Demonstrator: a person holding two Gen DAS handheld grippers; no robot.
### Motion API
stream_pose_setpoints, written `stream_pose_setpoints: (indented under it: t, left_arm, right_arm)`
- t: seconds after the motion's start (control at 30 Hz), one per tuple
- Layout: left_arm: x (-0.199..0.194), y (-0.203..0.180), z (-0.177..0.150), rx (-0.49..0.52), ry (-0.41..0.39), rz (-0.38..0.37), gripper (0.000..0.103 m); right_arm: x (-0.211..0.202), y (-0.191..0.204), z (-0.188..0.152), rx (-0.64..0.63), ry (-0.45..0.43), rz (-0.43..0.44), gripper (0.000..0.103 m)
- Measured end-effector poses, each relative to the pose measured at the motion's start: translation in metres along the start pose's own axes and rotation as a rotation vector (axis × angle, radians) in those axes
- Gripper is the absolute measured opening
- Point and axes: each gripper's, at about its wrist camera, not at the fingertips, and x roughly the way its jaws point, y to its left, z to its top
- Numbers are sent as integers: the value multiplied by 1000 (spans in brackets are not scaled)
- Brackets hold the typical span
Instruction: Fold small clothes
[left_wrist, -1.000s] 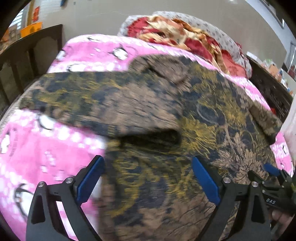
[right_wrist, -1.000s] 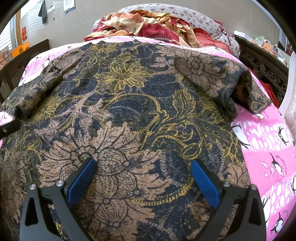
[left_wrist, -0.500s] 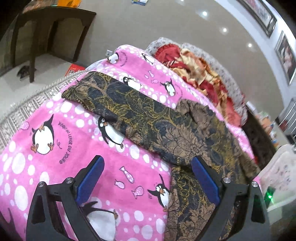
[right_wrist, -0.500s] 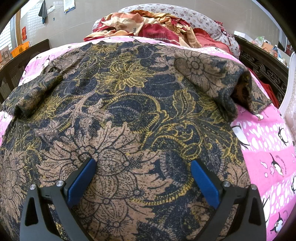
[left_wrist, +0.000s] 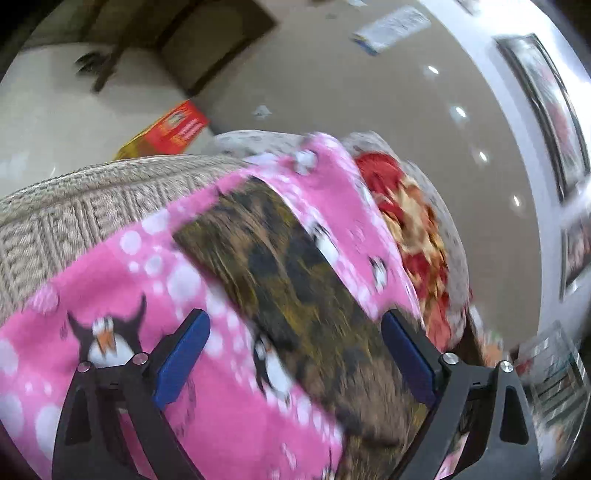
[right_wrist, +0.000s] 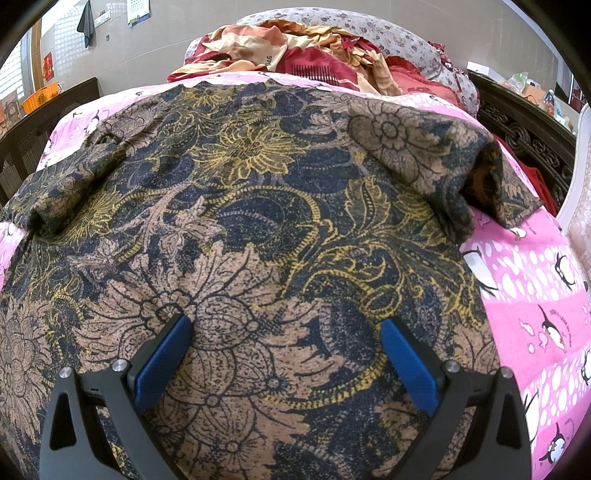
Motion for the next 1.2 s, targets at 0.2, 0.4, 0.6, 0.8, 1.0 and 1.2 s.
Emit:
stream_pose_setpoints:
  t: [0.2,0.4,0.6,0.8,1.0,1.2]
  left_arm:
    - [28,6,31,-64,-3,24,78]
    - [25,17,41,-75,7,64,46]
    - [23,18,43,32,33,234,0]
    - [-3,-34,51,283,-55,279,0]
    - [-43,-56,74,379,-165,256,0]
    - [-108,-61,130,333,-390,318,0]
  right_arm:
    - [0,0,0,0,0,0,103]
    - [0,0,0,1,0,1,103]
    - [0,0,0,0,0,0,103]
    - [0,0,0,1,0,1,103]
    - [0,-1,0,2,0,2,103]
    - [0,-1,0,2,0,2,103]
